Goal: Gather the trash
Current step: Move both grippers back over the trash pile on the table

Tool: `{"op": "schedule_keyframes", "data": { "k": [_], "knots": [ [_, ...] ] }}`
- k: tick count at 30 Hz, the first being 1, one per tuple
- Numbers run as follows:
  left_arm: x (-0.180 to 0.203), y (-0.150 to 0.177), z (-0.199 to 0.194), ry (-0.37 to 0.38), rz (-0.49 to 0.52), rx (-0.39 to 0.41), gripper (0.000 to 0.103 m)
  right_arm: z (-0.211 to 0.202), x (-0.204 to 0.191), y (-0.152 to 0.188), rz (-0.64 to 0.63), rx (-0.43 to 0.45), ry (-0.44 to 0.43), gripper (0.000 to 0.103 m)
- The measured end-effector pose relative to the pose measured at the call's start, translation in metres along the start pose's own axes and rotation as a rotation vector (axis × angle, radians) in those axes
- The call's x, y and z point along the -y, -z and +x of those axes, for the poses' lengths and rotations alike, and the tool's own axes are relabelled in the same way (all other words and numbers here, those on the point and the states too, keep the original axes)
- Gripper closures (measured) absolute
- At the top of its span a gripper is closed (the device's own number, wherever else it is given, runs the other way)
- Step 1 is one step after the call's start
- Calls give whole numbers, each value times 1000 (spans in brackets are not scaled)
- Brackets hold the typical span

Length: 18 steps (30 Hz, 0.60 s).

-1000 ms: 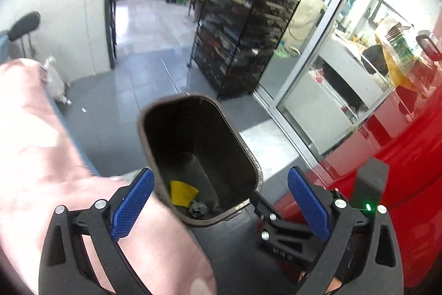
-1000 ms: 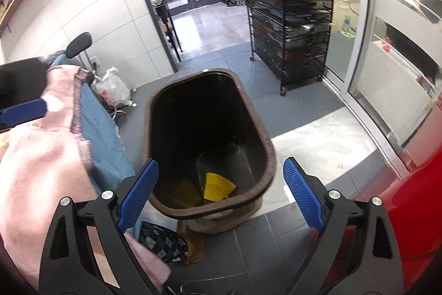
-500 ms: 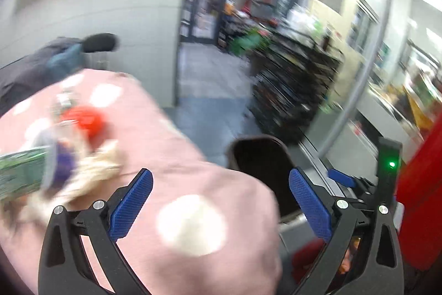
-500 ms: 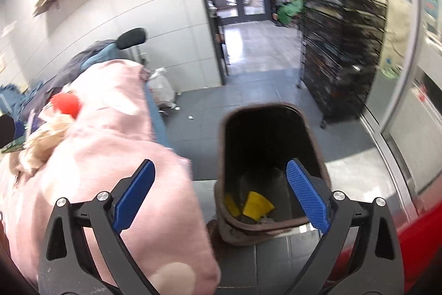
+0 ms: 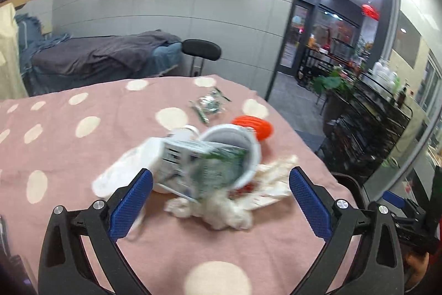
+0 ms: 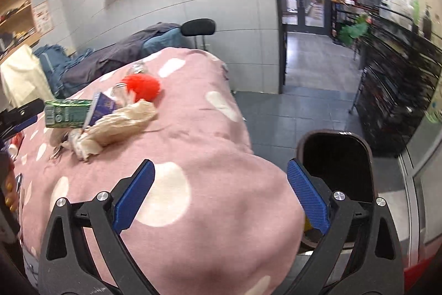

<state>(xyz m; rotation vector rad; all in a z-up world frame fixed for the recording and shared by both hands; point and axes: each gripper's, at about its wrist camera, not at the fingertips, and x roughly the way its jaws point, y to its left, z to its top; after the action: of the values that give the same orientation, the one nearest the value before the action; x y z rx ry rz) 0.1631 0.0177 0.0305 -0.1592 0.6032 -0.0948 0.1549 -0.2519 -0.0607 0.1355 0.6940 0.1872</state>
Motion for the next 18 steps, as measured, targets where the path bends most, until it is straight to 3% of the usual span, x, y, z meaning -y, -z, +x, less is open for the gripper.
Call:
{"op": "schedule_keyframes", "data": {
  "k": [6,14,18],
  "knots": [
    [-37,-8,17,30,10,-31,6,4,-31,-6,-56,-15,-59,8],
    [-53,2,34,92,63,-96,6,8,-57,-6,-101,-35,-91,8],
    [-52,5,41,110,67,-113,15,14,-60,-5,-99,-52,-95,8]
  ]
}}
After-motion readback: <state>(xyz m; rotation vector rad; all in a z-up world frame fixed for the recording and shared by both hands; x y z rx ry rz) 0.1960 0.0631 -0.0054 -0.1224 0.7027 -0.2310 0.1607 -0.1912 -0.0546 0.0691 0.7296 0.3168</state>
